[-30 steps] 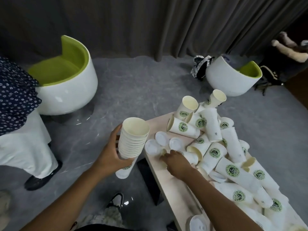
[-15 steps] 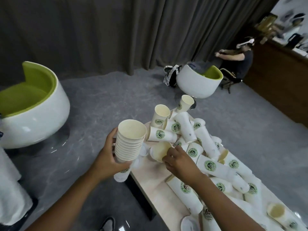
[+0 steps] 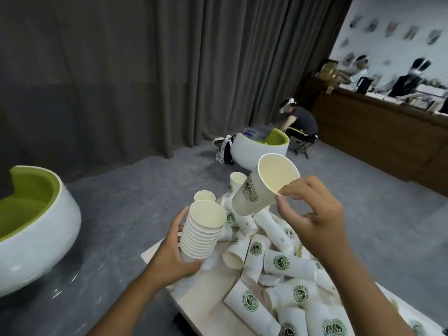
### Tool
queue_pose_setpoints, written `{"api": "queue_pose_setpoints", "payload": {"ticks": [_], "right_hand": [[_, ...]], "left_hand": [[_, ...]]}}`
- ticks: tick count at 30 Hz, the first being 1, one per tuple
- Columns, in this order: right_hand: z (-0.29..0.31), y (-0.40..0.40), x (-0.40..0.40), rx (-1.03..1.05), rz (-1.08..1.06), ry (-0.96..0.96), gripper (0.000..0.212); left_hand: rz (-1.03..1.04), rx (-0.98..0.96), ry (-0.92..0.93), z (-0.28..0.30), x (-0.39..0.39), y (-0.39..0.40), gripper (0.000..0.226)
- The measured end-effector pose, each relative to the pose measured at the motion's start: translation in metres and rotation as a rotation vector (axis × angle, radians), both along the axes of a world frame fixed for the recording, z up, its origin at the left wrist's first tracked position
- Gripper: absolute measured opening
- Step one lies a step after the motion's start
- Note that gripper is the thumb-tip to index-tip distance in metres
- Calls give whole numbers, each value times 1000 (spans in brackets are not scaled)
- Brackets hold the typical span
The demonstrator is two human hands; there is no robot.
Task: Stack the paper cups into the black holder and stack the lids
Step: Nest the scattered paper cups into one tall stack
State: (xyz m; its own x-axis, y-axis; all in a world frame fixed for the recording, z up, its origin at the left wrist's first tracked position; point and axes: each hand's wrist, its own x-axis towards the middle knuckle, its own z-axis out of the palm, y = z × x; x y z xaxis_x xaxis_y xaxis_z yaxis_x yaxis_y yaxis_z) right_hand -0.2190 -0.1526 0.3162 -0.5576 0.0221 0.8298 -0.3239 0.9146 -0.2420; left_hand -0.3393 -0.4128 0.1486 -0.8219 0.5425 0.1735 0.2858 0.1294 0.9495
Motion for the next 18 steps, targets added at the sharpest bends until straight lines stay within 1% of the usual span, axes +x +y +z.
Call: {"api": "queue_pose_setpoints", "payload": {"ticks": [2, 4, 6, 11, 15, 18], "right_hand": [[13, 0, 9, -43, 41, 12, 6], [19, -1, 17, -43, 55, 22, 10], [21, 2, 24, -40, 57, 26, 10], [14, 13, 43, -127, 81, 44, 7], [-5, 21, 51, -92, 155, -78, 5], [-31, 25, 53, -84, 186, -189, 8]], "left_hand": [[-18, -6, 26, 7, 7, 12, 129], [-31, -14, 41, 12, 14, 21, 128], [-37, -28, 46, 14, 22, 29, 129], [-57, -59, 51, 21, 47, 47, 129], [-82, -76, 56, 24, 65, 61, 130], [-90, -100, 63, 23, 78, 71, 129]]}}
